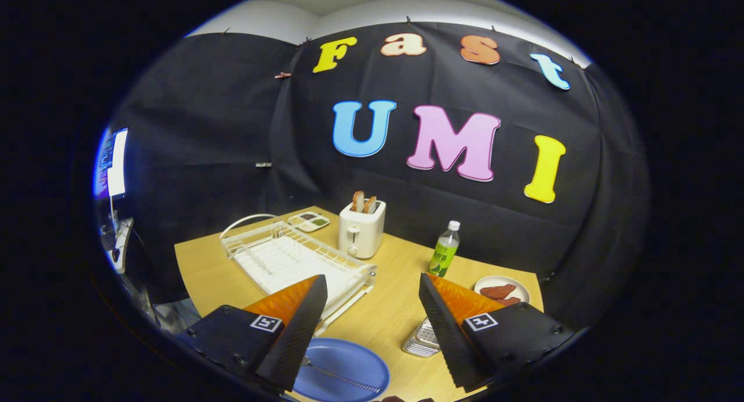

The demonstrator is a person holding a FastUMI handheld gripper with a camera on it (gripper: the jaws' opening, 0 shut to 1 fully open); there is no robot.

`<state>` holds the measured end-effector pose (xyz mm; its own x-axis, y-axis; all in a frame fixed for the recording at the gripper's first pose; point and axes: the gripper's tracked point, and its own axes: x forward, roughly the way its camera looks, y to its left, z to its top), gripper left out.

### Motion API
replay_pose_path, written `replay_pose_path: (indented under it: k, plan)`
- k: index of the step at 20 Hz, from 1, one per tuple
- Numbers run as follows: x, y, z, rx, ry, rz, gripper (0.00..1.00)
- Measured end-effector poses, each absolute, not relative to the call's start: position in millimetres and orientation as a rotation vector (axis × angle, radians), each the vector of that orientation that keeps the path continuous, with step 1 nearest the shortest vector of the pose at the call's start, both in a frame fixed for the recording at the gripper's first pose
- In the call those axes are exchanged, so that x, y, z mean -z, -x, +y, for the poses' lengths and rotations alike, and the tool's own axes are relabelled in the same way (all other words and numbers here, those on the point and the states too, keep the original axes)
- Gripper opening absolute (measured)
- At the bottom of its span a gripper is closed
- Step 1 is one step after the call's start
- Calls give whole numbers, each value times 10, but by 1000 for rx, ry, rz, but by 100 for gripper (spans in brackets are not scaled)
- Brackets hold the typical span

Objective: Take the plate from the dish rack, then take the spoon from the basket and place it into the plate.

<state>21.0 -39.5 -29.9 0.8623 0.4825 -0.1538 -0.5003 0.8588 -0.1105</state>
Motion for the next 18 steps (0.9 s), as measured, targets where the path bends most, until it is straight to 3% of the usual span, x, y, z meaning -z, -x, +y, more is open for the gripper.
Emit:
replay_pose_path:
  k: [8, 14, 18]
  plan:
    - [-813, 62, -590, -233, 30, -83, 97]
    - [-900, 396, -734, -54, -21, -110, 97]
    - [-832, 490, -709, -16, -40, -85, 97]
